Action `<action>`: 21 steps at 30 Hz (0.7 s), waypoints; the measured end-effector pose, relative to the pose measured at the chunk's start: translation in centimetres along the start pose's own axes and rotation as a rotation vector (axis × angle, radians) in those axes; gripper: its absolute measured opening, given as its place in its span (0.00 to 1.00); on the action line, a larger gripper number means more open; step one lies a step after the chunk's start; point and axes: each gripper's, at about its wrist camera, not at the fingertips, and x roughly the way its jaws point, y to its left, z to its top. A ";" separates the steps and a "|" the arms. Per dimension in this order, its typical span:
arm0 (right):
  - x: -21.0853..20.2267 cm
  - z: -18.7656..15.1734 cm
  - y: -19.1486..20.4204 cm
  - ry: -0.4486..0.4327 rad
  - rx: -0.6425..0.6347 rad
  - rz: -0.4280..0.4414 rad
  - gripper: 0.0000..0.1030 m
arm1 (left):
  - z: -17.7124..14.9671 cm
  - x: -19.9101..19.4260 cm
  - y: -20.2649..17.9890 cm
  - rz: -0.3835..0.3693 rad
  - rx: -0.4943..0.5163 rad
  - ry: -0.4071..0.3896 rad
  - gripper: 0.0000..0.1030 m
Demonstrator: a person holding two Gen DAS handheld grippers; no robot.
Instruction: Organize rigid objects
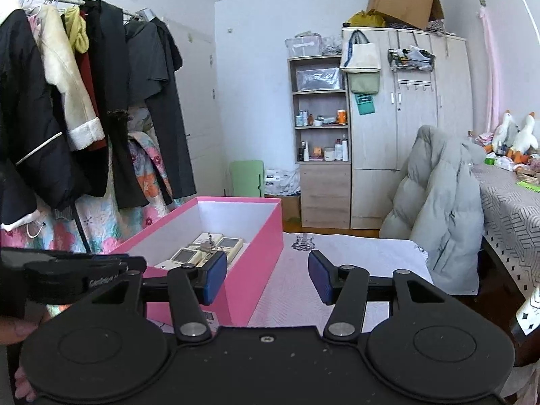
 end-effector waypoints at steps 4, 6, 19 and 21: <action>-0.3 0.1 -0.2 -0.010 0.003 -0.021 0.61 | -0.5 -0.3 -0.2 -0.007 0.014 0.006 0.23; -0.5 0.2 -0.4 -0.014 0.008 -0.029 0.67 | -0.6 -0.5 -0.2 -0.008 0.017 0.006 0.29; -1.8 0.9 -0.7 -0.016 0.035 -0.142 1.00 | 0.1 -2.3 -0.2 0.022 0.023 -0.005 0.64; -1.9 0.9 -0.7 -0.015 0.039 -0.141 1.00 | 0.1 -2.2 -0.3 0.023 0.027 0.006 0.66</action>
